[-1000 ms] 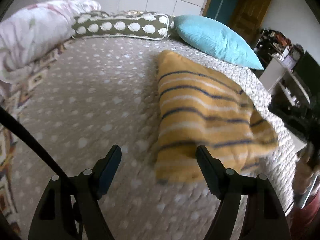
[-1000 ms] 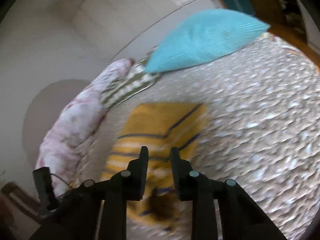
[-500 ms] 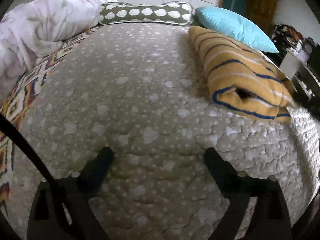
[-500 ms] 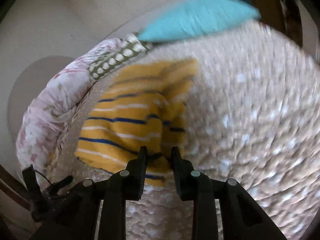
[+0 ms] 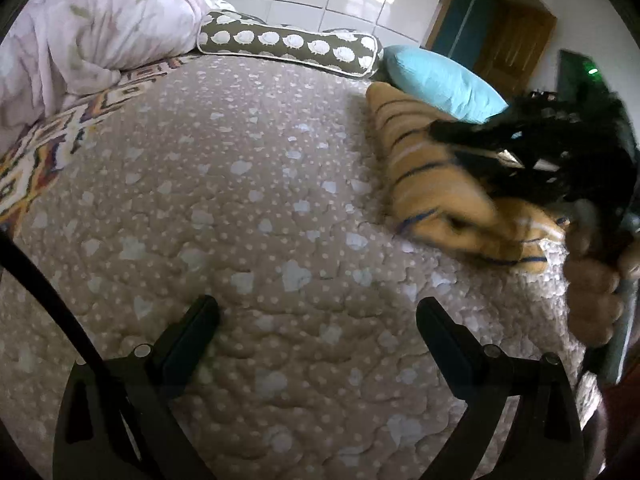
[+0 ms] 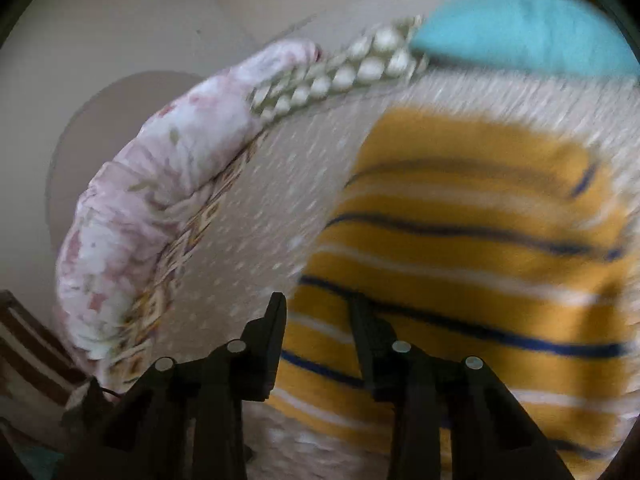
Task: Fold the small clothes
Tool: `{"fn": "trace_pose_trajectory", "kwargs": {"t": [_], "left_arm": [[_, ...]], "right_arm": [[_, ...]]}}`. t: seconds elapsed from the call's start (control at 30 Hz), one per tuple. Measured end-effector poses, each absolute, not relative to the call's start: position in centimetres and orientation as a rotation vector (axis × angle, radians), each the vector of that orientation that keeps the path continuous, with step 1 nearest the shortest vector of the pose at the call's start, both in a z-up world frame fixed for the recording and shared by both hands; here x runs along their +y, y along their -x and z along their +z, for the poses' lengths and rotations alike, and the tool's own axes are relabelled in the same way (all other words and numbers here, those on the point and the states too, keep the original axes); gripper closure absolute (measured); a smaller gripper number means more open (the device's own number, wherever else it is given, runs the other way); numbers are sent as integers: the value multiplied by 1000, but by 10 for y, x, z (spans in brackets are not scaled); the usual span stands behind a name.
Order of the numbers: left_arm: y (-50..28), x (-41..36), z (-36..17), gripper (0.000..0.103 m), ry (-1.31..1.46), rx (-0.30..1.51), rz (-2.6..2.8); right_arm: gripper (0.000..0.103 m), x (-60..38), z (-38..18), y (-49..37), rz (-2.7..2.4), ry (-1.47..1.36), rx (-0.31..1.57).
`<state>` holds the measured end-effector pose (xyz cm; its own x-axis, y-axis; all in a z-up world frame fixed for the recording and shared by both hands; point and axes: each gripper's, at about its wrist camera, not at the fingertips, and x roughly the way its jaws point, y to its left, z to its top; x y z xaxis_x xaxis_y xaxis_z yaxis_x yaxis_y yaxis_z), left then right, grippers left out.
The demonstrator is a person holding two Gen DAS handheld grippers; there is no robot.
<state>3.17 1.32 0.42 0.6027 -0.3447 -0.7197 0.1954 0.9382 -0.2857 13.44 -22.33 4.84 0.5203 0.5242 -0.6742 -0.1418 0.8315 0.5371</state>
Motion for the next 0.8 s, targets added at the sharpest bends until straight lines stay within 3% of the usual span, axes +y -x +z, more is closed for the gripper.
{"fn": "trace_pose_trajectory", "kwargs": {"t": [0.3,0.67,0.73,0.8], "left_arm": [[-30,14,4,5,201,864,-321],[-31,11,4,5,169,872,-305],[-31,10,4,5,160,874,-300],[-31,8,4,5,151,876,-294]], "right_arm": [[65,-214,55,-91,575,-398,948],[64,-324,43,-23,223,-454,863],[61,-328,47,3,154,-401,834],[50,-335,50,21,60,-338,813]]}}
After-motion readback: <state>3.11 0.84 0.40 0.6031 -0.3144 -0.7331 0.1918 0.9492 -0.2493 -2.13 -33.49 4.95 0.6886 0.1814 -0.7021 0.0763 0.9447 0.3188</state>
